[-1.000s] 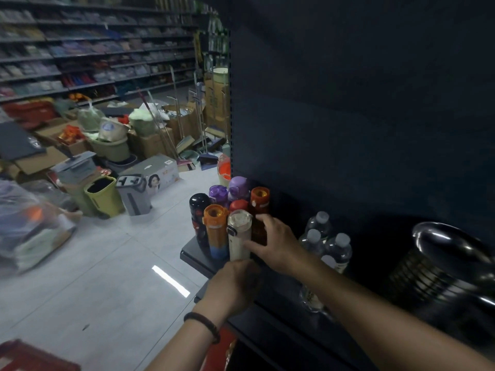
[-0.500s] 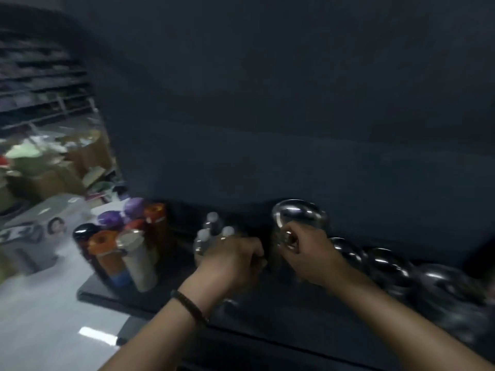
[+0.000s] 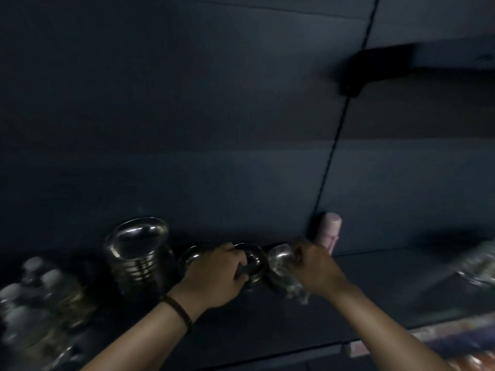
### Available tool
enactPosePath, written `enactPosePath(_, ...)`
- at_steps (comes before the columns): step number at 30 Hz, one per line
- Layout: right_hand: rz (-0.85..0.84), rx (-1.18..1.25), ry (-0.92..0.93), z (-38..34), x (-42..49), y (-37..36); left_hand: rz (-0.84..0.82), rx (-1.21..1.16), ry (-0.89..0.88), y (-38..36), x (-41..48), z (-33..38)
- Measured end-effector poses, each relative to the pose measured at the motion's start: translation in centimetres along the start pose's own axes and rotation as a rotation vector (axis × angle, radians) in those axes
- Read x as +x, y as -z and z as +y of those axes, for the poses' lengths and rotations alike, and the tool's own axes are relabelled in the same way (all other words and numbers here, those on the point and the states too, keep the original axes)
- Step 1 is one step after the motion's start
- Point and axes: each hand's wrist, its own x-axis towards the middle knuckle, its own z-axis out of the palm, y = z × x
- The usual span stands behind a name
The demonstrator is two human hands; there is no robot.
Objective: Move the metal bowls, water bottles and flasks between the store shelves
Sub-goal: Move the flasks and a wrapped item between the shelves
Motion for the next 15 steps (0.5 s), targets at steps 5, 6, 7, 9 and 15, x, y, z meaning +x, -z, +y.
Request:
enactPosePath(5,0.106,0.069,-0.201,9.5,3.4,3.2,-0.041,0.0,-0.067,-3.2,5.0,6.7)
enactPosePath(6,0.122,0.067,-0.223,10.9,4.3,3.6,-0.056,-0.002,-0.063,-3.8,5.8,7.7)
enactPosePath(7,0.134,0.071,-0.234,12.3,5.4,3.9,-0.074,-0.008,-0.052,-4.3,6.5,8.7)
enactPosePath(9,0.138,0.08,-0.243,14.0,7.5,4.4,-0.1,-0.027,-0.035,-5.2,7.6,10.2)
enactPosePath(15,0.062,0.06,-0.171,16.3,12.3,3.2,-0.124,-0.036,-0.014,-6.3,9.9,12.9)
